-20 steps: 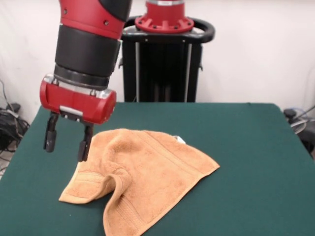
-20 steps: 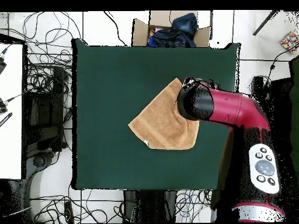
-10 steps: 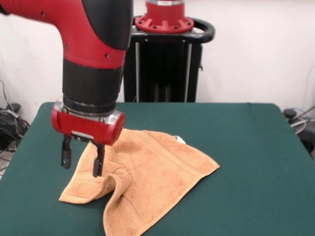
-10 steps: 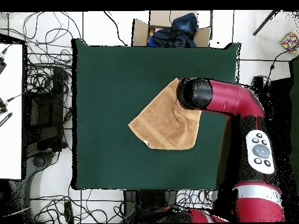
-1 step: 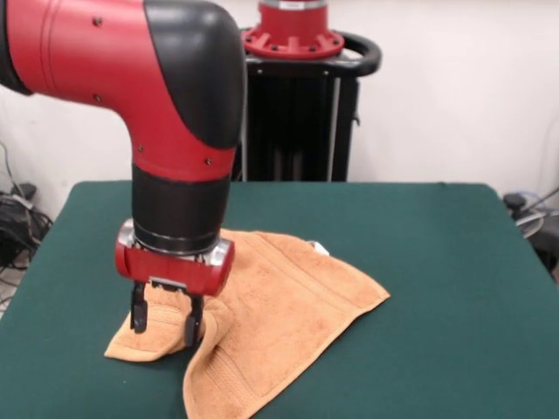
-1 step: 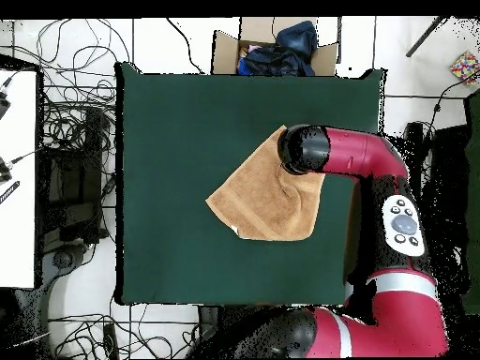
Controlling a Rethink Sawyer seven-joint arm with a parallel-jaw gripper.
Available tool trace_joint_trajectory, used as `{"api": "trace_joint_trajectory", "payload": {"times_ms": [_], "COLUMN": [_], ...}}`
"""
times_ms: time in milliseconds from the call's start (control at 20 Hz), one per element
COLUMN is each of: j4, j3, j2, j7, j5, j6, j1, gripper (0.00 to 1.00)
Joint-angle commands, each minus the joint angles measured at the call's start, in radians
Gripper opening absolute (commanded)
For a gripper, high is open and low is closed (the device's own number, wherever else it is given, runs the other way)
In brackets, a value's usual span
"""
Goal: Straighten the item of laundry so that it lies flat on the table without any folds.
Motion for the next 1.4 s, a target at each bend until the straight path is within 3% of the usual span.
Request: {"api": "trace_joint_trajectory", "payload": {"times_ms": [50,350,550,1000,1400], "j4": [-0.047,0.023,0.099,0.166,0.150], "j3": [-0.048,-0.063,-0.077,-0.119,-0.096], "j2": [0.026,-0.003,-0.032,-0.031,0.037], "j7": [-0.015,0.056,0.087,0.128,0.064], "j5": [-0.124,-0.119,-0.116,-0.144,-0.130], "j6": [0.000,0.009,-0.025,-0.118,-0.167], "j1": [0.076,0.080,0.078,0.080,0.043], "gripper": [1.00,1.00,1.00,1.00,1.00]}}
